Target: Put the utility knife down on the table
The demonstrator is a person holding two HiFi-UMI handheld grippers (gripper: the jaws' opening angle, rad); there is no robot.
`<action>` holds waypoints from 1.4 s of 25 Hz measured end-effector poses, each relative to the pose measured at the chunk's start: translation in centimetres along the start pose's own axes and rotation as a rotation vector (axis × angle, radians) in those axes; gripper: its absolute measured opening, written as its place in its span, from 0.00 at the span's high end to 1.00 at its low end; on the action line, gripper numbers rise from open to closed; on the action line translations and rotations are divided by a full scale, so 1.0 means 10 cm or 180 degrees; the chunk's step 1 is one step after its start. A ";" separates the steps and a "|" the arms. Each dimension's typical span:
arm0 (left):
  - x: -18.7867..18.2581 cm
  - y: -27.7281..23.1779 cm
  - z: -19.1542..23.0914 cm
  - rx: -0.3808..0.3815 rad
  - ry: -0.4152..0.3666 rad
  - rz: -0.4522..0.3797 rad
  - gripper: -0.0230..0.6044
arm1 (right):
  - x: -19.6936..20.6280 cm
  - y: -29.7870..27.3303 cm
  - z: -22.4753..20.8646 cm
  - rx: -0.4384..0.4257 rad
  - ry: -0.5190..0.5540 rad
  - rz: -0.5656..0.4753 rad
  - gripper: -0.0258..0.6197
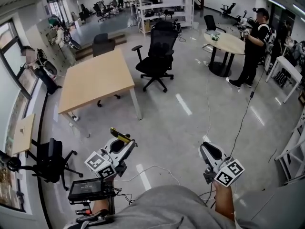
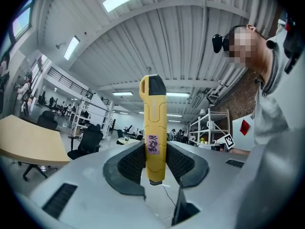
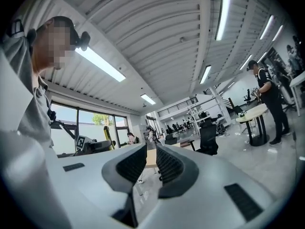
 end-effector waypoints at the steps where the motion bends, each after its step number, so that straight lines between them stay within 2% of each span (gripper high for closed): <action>1: 0.01 -0.09 0.00 -0.0029 0.0002 -0.0001 0.76 | -0.03 0.00 -0.11 -0.0026 -0.0003 0.0004 0.87; 8: 0.08 -0.61 0.07 -0.0118 0.0022 0.0111 0.76 | -0.10 -0.06 -0.71 -0.0055 -0.0075 0.0008 0.87; 14: 0.11 -0.94 0.33 -0.0070 0.0050 0.0166 0.76 | -0.02 -0.23 -1.01 -0.0015 -0.0165 0.0095 0.87; 19: 0.14 -1.21 0.89 0.0129 0.0093 0.0161 0.76 | -0.15 -0.53 -1.19 0.0220 -0.0091 0.0019 0.87; 25: -0.09 -1.35 1.72 0.0380 0.0081 0.0080 0.76 | -0.25 -1.18 -1.12 0.0451 -0.0032 0.0014 0.87; 35: -0.36 -1.09 2.89 0.0474 0.0104 0.0071 0.76 | -0.39 -2.28 -0.83 0.0605 0.0034 -0.0028 0.87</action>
Point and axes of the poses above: the fingertips, and each gripper's own axes: y backward along the fingers, z to its left, x out of its underside, the point moved 4 cm from there along y, backward along the fingers, and after that the axes turned 12 degrees about x, right-handed, at the moved point
